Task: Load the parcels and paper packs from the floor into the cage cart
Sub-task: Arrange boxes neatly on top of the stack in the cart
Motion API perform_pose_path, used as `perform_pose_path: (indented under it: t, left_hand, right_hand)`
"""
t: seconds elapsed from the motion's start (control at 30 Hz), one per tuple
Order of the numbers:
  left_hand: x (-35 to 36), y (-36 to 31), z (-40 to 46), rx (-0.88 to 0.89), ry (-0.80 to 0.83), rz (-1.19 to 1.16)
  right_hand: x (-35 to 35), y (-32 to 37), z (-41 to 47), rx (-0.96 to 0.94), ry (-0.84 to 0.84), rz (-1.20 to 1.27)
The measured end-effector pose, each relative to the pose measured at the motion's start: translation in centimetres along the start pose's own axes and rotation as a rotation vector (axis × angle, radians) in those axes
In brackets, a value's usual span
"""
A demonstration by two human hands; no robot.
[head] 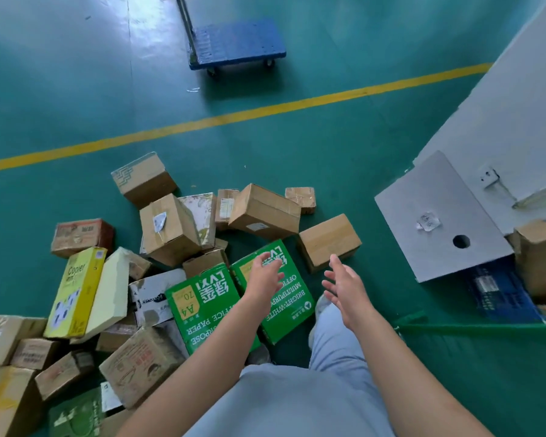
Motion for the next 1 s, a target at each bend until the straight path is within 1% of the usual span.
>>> perform_pose_path:
  t: [0.1,0.23,0.33,0.47,0.63,0.83,1.0]
  left_hand:
    - [-0.2,-2.3,2.3,-0.002,-0.042,-0.064]
    - [0.6,-5.7,5.1,-0.033,-0.12,-0.153]
    - [1.8,-9.2,7.2,-0.053,-0.196,-0.154]
    - [4.4,-12.8,11.4,-0.134,-0.255,-0.116]
    - [6.1,-14.5,20.2,-0.195,-0.322,-0.048]
    - [6.2,-13.5,33.4,-0.265,-0.339,0.044]
    - [6.2,-13.2,43.4,-0.247,-0.357,0.114]
  right_hand:
    - [2.1,1.4,4.4,0.019,0.074,-0.029]
    - [4.7,3.4,10.7,0.065,0.222,-0.07]
    - [5.1,4.9,16.1,0.113,0.292,-0.092]
    - [4.1,5.0,23.8,0.19,0.327,-0.127]
    - [3.5,2.3,33.0,0.245,0.364,-0.249]
    - [5.3,-4.5,43.7,0.311,0.364,-0.338]
    - [7.9,-11.4,51.5,0.328,0.392,-0.399]
Point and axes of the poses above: each hand's wrist, its own z-axis towards the middle knuckle, its own x-axis out of the palm, y = z × x, the point moved 9 cm from there along z, towards the middle knuckle, and after that the axes turned 15 degrees about -x, right-handed, at the moved point
